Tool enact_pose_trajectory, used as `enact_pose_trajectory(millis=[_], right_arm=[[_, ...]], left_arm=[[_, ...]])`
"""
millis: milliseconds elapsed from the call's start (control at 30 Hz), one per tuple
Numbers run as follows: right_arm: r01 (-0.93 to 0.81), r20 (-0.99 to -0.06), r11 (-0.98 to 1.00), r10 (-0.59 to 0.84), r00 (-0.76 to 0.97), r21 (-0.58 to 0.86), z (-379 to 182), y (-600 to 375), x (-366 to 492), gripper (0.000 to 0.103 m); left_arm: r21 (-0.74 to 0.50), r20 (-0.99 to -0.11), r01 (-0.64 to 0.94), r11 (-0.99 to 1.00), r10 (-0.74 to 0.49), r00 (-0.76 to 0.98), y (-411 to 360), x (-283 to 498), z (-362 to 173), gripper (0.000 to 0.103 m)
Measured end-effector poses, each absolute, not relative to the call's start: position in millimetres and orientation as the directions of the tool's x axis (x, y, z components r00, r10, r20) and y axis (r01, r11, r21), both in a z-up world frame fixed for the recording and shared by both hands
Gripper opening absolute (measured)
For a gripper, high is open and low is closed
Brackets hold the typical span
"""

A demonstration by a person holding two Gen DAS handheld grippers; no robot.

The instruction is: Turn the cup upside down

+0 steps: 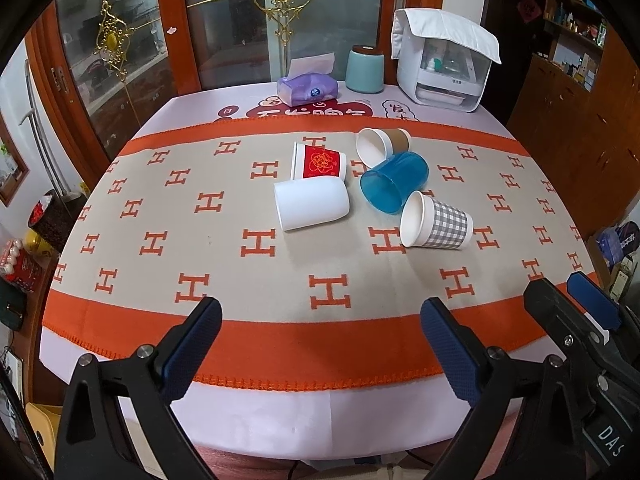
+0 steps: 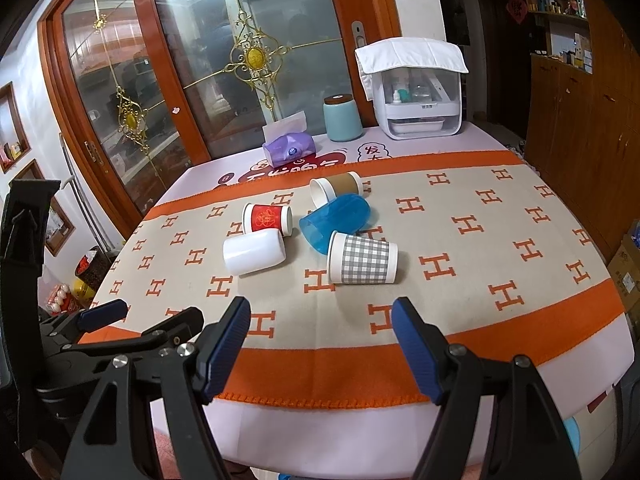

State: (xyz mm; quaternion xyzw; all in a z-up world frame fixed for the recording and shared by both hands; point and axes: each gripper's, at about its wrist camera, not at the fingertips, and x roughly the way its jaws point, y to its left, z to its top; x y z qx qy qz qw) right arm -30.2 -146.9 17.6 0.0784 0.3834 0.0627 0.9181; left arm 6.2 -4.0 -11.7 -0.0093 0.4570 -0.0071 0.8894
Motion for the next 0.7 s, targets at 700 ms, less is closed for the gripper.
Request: enact_pose_trajectory(millis=[700], right_arm=[[-0.018, -0.702, 0.986, 0.131, 0.7, 0.167, 24, -164, -18, 0.073]], left_arm=[[0.071, -0.795, 0.076, 0.995, 0.01, 0.606, -14, 23, -6, 0.099]])
